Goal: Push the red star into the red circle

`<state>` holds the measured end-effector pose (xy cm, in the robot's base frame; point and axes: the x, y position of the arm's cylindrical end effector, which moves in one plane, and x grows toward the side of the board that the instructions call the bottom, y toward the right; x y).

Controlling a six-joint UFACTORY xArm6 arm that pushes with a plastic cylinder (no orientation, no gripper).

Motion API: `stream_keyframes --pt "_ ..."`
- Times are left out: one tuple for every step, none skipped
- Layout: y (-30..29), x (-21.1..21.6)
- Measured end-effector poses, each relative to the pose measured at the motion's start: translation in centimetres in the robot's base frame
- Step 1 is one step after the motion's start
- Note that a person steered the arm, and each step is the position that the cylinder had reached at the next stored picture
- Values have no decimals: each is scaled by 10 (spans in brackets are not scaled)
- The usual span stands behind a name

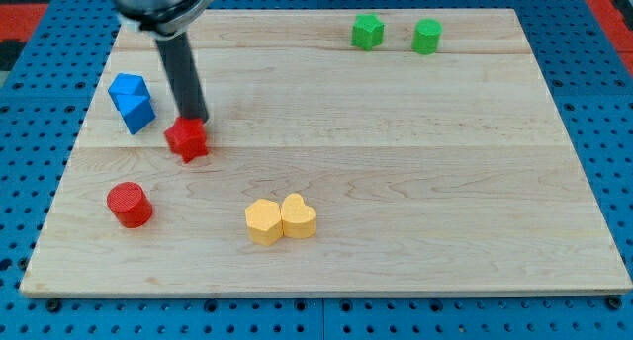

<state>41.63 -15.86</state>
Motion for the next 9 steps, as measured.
stream_keyframes --pt "0 15" --pt "28 21" --pt "21 54" --pt "-30 65" --pt "-23 69" --pt "-1 54" --pt "-56 68" --pt "-66 95" --pt "-40 99"
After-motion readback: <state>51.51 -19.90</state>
